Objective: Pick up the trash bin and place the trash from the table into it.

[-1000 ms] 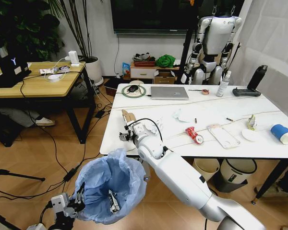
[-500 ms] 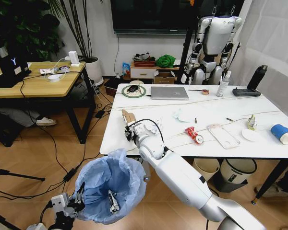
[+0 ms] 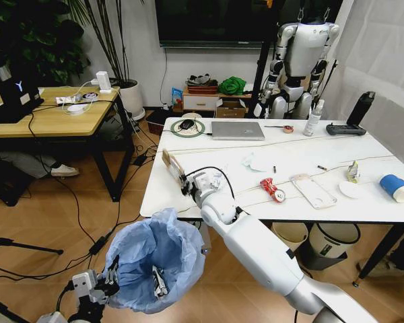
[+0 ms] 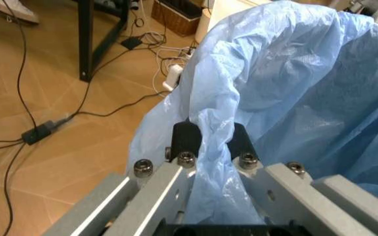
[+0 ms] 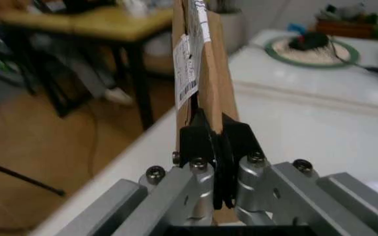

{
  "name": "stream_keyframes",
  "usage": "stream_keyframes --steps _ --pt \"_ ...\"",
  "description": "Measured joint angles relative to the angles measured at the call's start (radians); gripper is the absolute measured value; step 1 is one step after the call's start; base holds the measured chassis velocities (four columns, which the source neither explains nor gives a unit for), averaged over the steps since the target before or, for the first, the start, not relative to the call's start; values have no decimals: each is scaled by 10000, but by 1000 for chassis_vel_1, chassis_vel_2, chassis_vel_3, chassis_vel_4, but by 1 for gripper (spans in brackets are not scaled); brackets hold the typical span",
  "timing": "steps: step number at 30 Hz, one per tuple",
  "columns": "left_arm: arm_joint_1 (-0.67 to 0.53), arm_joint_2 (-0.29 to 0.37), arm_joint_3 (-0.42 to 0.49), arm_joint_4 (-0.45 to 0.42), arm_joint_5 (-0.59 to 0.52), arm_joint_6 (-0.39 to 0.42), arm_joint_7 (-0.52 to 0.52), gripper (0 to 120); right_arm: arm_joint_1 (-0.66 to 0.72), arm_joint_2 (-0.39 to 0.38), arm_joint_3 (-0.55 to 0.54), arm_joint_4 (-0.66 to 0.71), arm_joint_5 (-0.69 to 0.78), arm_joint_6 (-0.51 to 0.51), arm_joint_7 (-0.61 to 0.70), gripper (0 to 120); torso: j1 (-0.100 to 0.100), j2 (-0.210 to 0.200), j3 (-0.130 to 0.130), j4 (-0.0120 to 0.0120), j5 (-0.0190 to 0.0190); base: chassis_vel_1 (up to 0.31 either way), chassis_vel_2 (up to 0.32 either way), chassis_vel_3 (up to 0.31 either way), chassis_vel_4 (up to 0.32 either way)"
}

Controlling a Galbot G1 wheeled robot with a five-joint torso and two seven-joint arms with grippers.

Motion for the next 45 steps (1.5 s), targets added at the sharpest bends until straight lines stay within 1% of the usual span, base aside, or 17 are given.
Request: stream_keyframes --steps 3,4,7,9,10,11,13,17,22,28,30,31,33,36,39,42,45 --pt "-5 19 -9 -7 -90 0 0 0 -337 -449 3 1296 1086 1285 -1007 0 0 1 -1 2 -1 0 0 0 0" --pt "-5 19 -9 -7 -90 0 0 0 -337 -449 3 1296 1086 1285 -1007 0 0 1 -1 2 -1 0 0 0 0" --pt "-7 58 -46 -60 -173 2 -6 0 -903 -1212 -384 2858 2101 2358 -2113 0 -1 2 -2 2 0 0 0 0 0" --pt "-12 83 -82 -84 -214 16 -18 0 -1256 -1782 -650 3542 2344 2765 -2659 0 -1 2 -2 2 2 0 0 0 0" --pt "-19 99 -107 -93 -245 29 -29 0 -1466 -2149 -789 3880 2404 2885 -2950 0 -1 2 -2 1 2 0 0 0 0" --pt "-19 99 -107 -93 -245 29 -29 0 -1466 -2149 -789 3880 2404 2885 -2950 0 -1 2 -2 1 2 0 0 0 0" --pt "-21 136 -158 -118 -296 56 -55 0 -1902 -3019 -1156 4398 2267 3094 -3419 0 -1 2 -2 0 -2 0 0 0 0" --pt "-13 172 -294 -194 -383 81 -90 0 -2978 -4228 -1450 5020 1200 3538 -3903 0 -1 2 -2 -2 0 0 0 0 0" --pt "-17 163 -329 -215 -419 94 -102 0 -3847 -4649 -1219 5379 460 3681 -3951 0 -1 2 -2 0 0 0 0 0 0" --pt "-59 146 -311 -244 -426 123 -132 0 -4302 -4772 -964 5514 -50 3768 -3915 1 0 2 -1 1 0 0 0 0 0" --pt "-56 144 -319 -281 -440 128 -139 0 -4439 -4793 -866 5468 -213 3829 -3903 8 0 2 -1 1 -1 0 0 0 0" --pt "-52 145 -327 -301 -446 130 -142 0 -4550 -4796 -787 5434 -285 3845 -3896 14 0 2 -1 1 -1 0 0 0 0" --pt "-45 149 -337 -317 -454 134 -148 0 -4648 -4798 -712 5419 -322 3848 -3887 17 0 2 -1 1 0 0 0 0 0" --pt "-36 169 -349 -340 -465 143 -160 0 -4936 -4811 -447 5457 -406 3863 -3861 29 0 2 0 1 -1 0 0 0 0" --pt "-37 174 -337 -352 -468 166 -171 0 -5272 -4803 73 5661 -490 4099 -3860 41 0 2 0 -1 -1 0 0 0 0" --pt "-43 173 -302 -352 -465 176 -171 0 -5251 -4665 524 5842 -371 4144 -3815 51 0 2 0 -1 -1 0 0 0 0" --pt "-47 148 -245 -331 -430 179 -171 0 -4675 -4237 1178 5881 -26 3476 -3027 62 -1 2 -1 -1 -2 0 0 0 0"
